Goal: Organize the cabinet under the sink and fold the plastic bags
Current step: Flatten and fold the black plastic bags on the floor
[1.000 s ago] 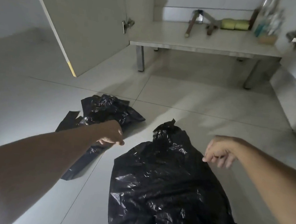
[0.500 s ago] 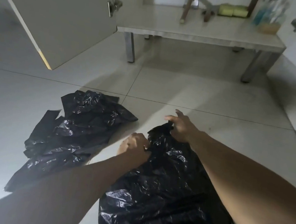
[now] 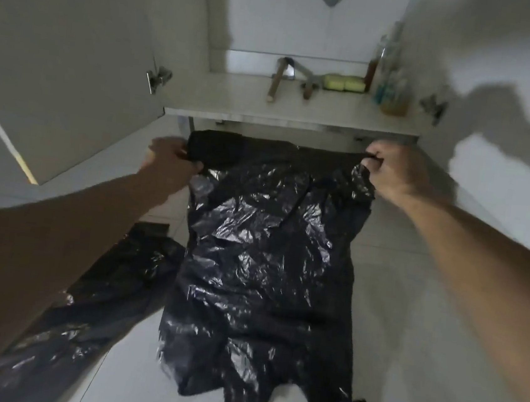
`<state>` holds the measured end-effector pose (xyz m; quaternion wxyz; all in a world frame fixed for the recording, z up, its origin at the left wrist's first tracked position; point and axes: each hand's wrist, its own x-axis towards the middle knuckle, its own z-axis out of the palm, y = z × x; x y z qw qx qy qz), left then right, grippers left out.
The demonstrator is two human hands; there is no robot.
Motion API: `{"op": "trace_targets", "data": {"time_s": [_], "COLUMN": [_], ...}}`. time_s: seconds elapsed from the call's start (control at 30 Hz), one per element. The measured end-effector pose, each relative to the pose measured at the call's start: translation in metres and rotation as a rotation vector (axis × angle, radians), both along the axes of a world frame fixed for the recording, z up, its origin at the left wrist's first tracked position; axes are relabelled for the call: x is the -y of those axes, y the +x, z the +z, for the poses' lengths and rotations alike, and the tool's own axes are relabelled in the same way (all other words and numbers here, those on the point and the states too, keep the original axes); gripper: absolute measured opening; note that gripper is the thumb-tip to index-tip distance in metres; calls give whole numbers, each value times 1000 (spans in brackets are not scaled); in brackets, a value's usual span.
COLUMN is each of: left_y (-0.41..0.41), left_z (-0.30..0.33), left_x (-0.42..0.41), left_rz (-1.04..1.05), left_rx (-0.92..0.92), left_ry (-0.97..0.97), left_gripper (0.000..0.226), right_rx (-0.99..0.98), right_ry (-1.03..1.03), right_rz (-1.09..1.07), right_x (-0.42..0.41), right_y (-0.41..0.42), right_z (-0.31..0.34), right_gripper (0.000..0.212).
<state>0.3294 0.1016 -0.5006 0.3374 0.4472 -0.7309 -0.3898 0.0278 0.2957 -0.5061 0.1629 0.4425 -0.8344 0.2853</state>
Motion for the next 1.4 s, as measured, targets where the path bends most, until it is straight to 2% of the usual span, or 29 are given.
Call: {"op": "trace_targets", "data": {"time_s": [0.13, 0.2, 0.33, 0.4, 0.47, 0.57, 0.63, 0.73, 0.83, 0.93, 1.07, 1.13, 1.2, 1.3, 1.33, 1.37, 1.4], "left_y": [-36, -39, -22, -7, 14, 59, 85, 113, 126, 128, 124, 125, 125, 117, 112, 106, 101], "left_z": [73, 98, 109, 96, 64, -2, -42, -96, -144, -181, -208, -211, -207, -184, -178, -172, -170], "left_x": [-18, -35, -76, -99, -116, -129, -135, -149, -160, -163, -176, -188, -202, -226, -234, -242, -248], "left_rz": [63, 108, 40, 0, -70, -324, -462, -532, -620, -639, -598, -620, -659, -671, -643, -606, -569], "left_rx": [-152, -226, -332, -308, -208, -131, -25, 114, 353, 554, 637, 684, 752, 1159, 1229, 1223, 1136], "left_ry": [-221, -334, -358, -339, -356, -308, -378, -297, -248, -192, -66, -62, -127, -265, -310, -359, -418], "left_gripper": [21, 18, 23, 23, 14, 25, 31, 35, 32, 40, 34, 29, 19, 42, 49, 50, 47], "right_rx": [-124, -173, -194, -224, -224, -175, -144, 5, 26, 2, 5, 42, 118, 191, 192, 165, 142], "right_ry": [-373, -497, -604, -601, -544, -399, -320, -102, 225, 372, 501, 567, 644, 755, 737, 661, 564], "right_rz": [5, -4, 60, 70, 92, 158, 231, 285, 315, 344, 283, 267, 246, 205, 172, 138, 102], "right_x": [-33, -54, -105, -134, -162, -207, -232, -246, -250, -252, -257, -263, -269, -274, -274, -273, -272], "right_y": [-1, -1, 14, 31, 49, 84, 108, 130, 142, 149, 153, 156, 160, 163, 164, 165, 166], "right_z": [66, 94, 116, 104, 77, 19, -16, -62, -115, -158, -192, -204, -208, -202, -200, -199, -201], "right_gripper": [17, 19, 19, 17, 14, 20, 24, 13, 34, 34, 33, 30, 31, 40, 38, 34, 30]}}
